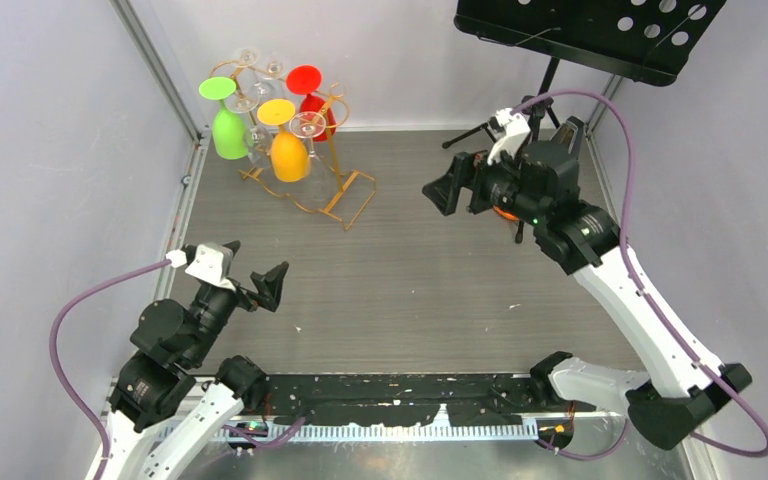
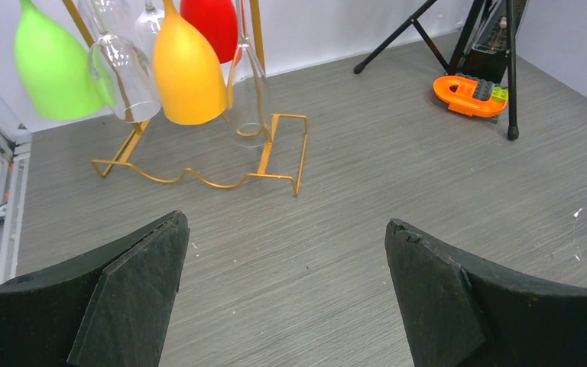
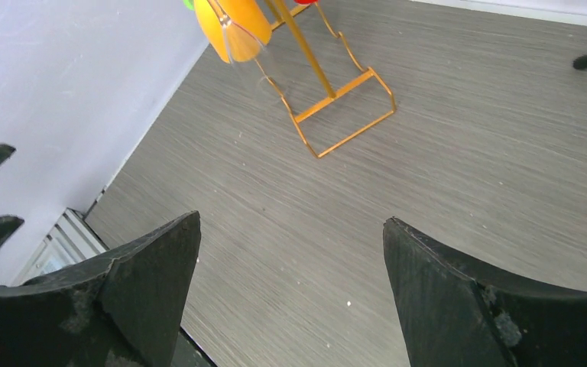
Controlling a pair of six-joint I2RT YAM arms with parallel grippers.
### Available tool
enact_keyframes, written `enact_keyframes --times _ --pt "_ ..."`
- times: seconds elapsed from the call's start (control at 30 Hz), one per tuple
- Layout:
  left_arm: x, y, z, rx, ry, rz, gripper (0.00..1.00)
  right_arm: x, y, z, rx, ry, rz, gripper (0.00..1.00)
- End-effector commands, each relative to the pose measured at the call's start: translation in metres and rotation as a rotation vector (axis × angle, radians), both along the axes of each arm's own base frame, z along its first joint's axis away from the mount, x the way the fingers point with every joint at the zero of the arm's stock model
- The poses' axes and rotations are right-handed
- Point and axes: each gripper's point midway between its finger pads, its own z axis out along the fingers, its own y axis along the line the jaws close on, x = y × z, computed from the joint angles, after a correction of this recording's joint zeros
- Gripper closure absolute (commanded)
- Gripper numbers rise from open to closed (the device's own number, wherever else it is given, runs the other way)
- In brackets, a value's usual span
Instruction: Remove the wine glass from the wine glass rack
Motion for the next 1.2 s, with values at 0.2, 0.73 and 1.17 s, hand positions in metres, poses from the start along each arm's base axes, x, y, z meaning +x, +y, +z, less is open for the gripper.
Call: enact_keyframes --times 0.2,0.73,1.17 --pt "0.004 0.019 0.008 -0.024 -0.043 0.107 0.01 0.052 0.044 0.045 0.143 0.008 -0.096 0.01" --pt "0.004 0.027 0.01 -0.041 -0.047 0.144 0.01 0.122 0.122 0.045 0.275 0.133 -0.078 0.16" --pt "0.003 0.029 0.011 -0.057 -0.045 0.156 0.01 0.163 0.169 0.033 0.326 0.191 -0.03 0.24"
